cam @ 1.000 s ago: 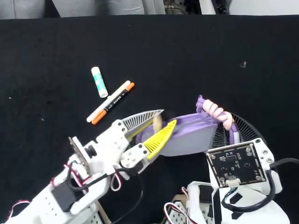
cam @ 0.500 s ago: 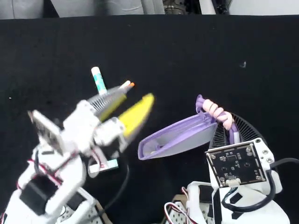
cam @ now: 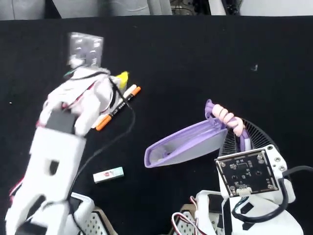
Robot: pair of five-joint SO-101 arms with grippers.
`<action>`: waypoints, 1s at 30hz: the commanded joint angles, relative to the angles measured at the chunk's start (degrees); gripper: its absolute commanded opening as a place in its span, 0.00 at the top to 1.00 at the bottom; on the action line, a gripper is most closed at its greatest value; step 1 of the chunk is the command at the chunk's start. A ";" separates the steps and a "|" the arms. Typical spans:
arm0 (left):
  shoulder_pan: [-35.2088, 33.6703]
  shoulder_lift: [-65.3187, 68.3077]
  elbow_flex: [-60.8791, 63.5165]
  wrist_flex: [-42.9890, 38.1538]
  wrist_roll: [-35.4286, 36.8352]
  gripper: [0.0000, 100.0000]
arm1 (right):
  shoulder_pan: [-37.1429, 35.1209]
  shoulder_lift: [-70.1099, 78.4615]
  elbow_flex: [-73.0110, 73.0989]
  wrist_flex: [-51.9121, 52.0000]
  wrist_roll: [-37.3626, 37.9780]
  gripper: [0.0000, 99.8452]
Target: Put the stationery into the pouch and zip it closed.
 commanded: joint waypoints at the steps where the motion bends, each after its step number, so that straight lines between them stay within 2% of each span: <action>1: -3.12 12.04 1.19 -2.02 -6.59 0.82 | -0.62 1.45 0.13 -0.88 0.70 0.99; 8: -7.96 30.51 1.71 -10.20 -13.89 0.82 | -0.79 1.45 0.13 -0.88 0.70 0.99; 13: -7.69 38.95 0.04 -12.04 -20.48 0.82 | -0.88 1.54 0.13 -0.88 0.70 0.99; 30: -7.69 50.99 -7.96 -11.78 -20.92 0.82 | -0.88 1.45 1.98 -1.41 0.79 0.99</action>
